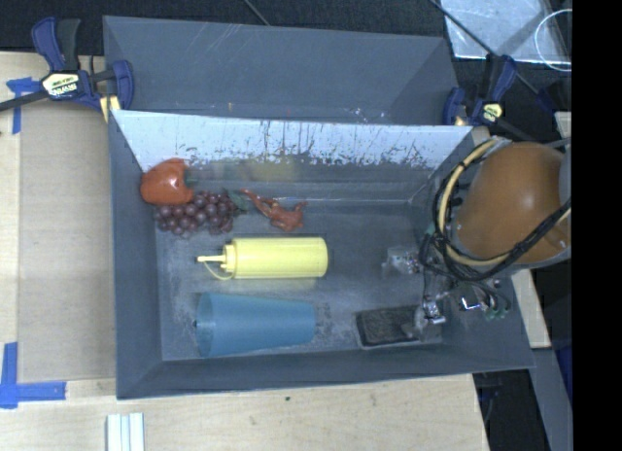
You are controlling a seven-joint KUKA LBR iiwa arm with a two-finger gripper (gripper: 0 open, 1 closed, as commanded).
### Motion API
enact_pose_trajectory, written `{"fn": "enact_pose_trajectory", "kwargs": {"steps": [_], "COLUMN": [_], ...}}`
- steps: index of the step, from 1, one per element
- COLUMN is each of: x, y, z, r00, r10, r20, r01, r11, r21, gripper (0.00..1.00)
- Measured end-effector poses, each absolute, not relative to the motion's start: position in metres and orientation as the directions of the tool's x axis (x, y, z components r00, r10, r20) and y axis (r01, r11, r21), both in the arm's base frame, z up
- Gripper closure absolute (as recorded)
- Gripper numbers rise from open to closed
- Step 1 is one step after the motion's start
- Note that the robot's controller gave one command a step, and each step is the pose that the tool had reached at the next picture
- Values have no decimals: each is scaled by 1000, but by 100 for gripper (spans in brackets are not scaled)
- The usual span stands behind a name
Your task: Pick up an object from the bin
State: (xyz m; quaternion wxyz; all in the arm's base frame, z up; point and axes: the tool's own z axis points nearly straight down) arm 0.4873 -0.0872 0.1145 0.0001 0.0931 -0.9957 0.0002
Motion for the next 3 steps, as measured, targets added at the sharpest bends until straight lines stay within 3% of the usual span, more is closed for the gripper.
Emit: {"fn": "enact_pose_trajectory", "kwargs": {"steps": [1,2,3], "x": [496,496,496], "y": [-100,-106,-106], "z": [71,72,72], "r00": [-956,-993,-993], "r10": [-294,-115,-115], "r20": [-1,-3,-3], "r01": [-294,-115,-115], "r11": [956,993,993], "r21": [1,-1,-1], "gripper": [0,100,100]}}
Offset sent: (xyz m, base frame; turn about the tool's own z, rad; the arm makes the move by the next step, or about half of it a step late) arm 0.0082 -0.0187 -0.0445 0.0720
